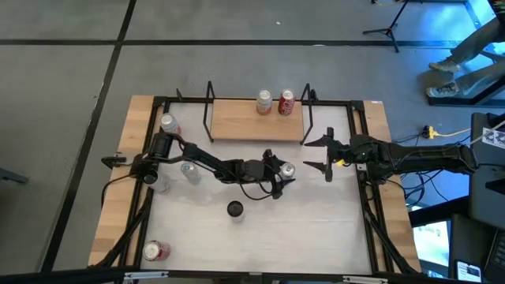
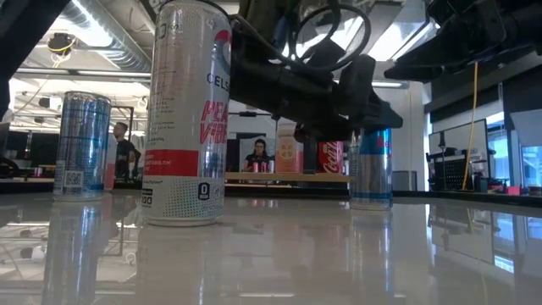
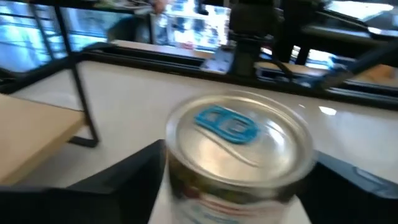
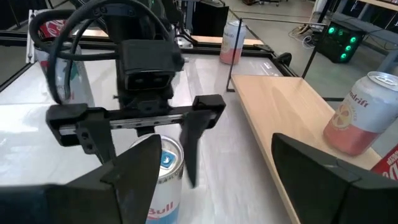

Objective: Place canned beverage on shelf
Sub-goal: Put the bottom blue soda can on the shelf

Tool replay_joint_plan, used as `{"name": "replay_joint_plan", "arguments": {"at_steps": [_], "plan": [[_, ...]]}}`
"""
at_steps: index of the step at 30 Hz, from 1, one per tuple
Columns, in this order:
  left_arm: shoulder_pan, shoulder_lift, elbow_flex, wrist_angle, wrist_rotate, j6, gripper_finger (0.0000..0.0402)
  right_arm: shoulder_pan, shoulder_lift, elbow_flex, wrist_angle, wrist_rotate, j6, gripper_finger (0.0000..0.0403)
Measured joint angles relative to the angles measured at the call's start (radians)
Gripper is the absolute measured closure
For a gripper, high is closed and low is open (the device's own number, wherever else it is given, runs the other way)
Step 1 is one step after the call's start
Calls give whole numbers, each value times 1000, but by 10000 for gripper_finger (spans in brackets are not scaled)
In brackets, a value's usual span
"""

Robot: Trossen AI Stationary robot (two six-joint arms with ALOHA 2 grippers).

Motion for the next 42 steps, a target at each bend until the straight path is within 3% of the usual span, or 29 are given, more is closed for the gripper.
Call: {"name": "replay_joint_plan", "arguments": {"at_steps": [6, 8, 14, 17, 22, 35, 42], "plan": [[7, -10, 0, -12, 152, 31, 190, 0, 0, 0, 1, 0, 8, 102], [13, -25, -1, -41, 213, 49, 194, 0, 0, 0, 1, 0, 8, 102], [36, -56, -1, -129, 554, 111, 194, 1, 0, 0, -11, 0, 9, 102], [37, -56, -1, -143, 647, 144, 192, 1, 0, 0, -10, 0, 8, 102], [37, -60, 1, -177, 640, 218, 186, 0, 0, 0, -3, 0, 3, 102], [4, -60, -1, -182, 517, 213, 125, 0, 0, 0, -3, 0, 10, 102], [3, -154, -1, -269, 508, 203, 125, 1, 0, 0, -4, 0, 11, 102]]}}
